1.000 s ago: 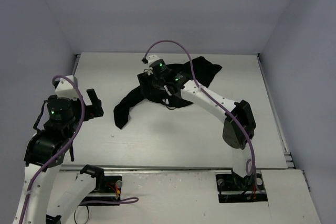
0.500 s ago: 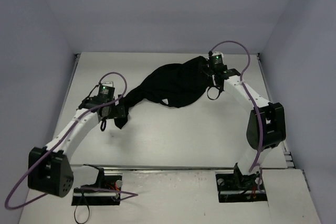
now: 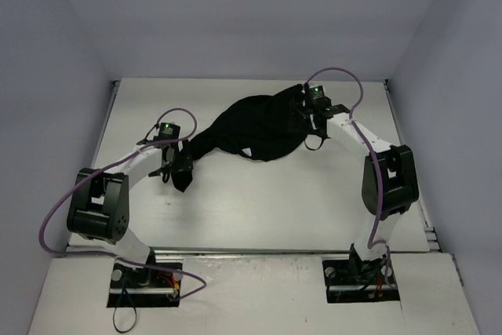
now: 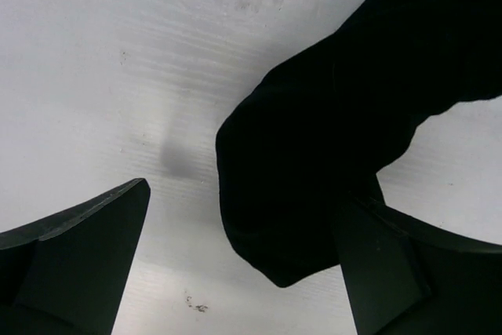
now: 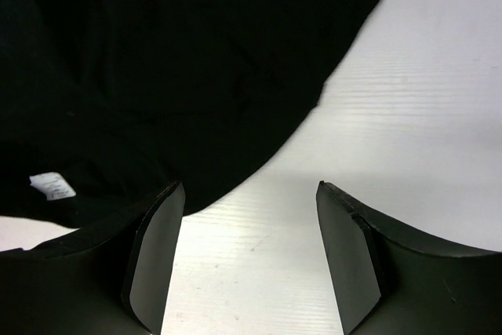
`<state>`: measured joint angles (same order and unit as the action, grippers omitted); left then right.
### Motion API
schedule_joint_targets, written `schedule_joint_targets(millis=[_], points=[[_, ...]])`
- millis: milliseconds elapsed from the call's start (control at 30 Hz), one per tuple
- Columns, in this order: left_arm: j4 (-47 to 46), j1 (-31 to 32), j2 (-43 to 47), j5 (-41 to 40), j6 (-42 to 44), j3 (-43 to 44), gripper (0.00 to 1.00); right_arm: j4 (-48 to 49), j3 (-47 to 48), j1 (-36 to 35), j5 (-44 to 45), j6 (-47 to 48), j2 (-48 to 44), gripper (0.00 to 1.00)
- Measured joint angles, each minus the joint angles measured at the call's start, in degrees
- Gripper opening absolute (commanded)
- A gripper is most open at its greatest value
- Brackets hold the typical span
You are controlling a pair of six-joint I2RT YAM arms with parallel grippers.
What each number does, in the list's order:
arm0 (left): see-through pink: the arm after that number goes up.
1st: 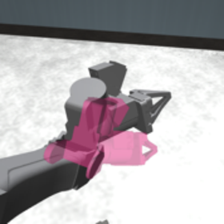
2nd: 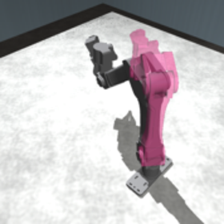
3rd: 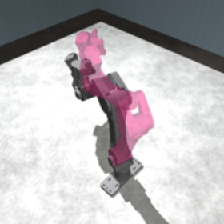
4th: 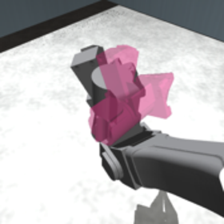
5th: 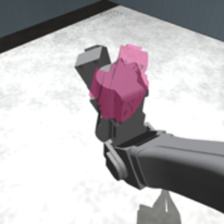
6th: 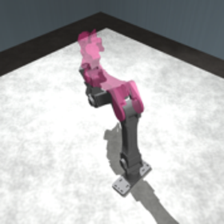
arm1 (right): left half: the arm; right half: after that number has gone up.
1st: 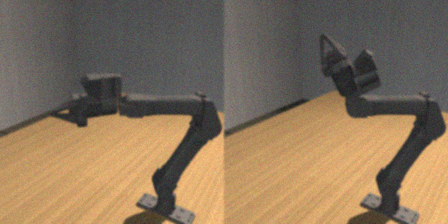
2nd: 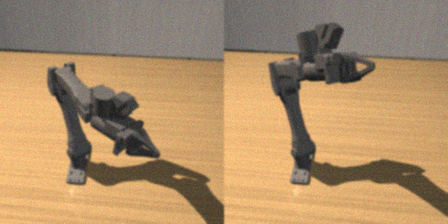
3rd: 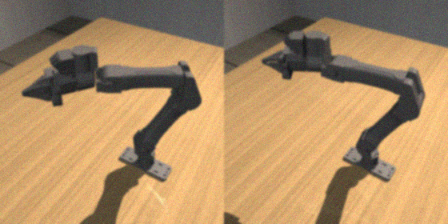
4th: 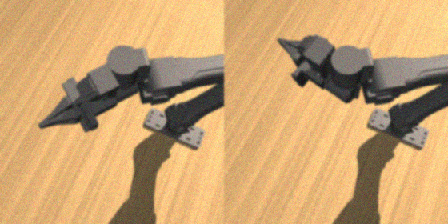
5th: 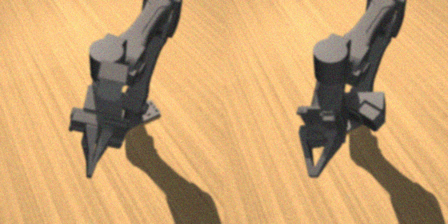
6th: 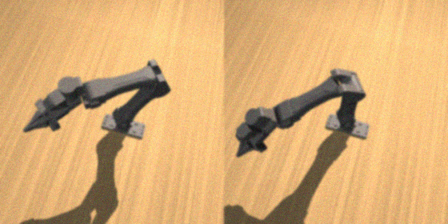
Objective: Fold and stack the t-shirts
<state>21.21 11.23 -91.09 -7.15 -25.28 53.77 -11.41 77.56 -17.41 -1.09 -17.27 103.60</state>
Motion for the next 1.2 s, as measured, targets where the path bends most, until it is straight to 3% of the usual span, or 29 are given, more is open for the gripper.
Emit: schedule_joint_targets(millis=[100, 300, 400, 500, 667, 867, 967, 1100, 1200], points=[[-0.81, 0.01, -1.24, -0.2, -0.35, 0.68, 0.74, 1.33, -0.74, -2.37, -0.03, -0.65, 1.21, 0.67], [-1.81, 0.01, -5.43, -0.59, -0.41, 3.49, 0.31, 3.72, -1.54, -5.18, 0.58, -1.69, 5.46, 0.66], [-1.85, 0.01, -6.41, -0.99, -0.21, 4.5, 0.17, 4.64, -1.54, -6.28, 1.85, -2.15, 8.45, 0.66], [-1.77, -0.01, -6.7, -1.73, 0.19, 5.34, 0.08, 5.15, -1.59, -7.29, 3.97, -2.04, 11.08, 0.53], [-1.22, -0.01, -7.5, -2.69, 1.42, 8.25, 0.07, 7.05, -1.66, -8.66, 5.87, -2.36, 11.91, 0.0], [0.08, -0.16, -10.42, -5.29, 4.41, 14.92, 0.07, 8.82, -4.24, -10.44, 6.19, -2.38, 10.31, 0.0], [0.88, -1.56, -13.54, -5.93, 5.29, 22.6, 0.1, 5.52, -6.18, -15.15, 5.83, -2.52, 7.19, 0.0], [1.4, -4.7, -19.82, -5.31, 4.87, 38.29, 0.28, 2.31, -5.61, -27.32, 3.41, -3.26, 1.63, 0.2], [1.75, -6.85, -22.98, -3.94, 4.64, 48.18, 0.59, 1.01, -2.0, -34.84, 0.35, -3.31, -1.45, 0.43]])
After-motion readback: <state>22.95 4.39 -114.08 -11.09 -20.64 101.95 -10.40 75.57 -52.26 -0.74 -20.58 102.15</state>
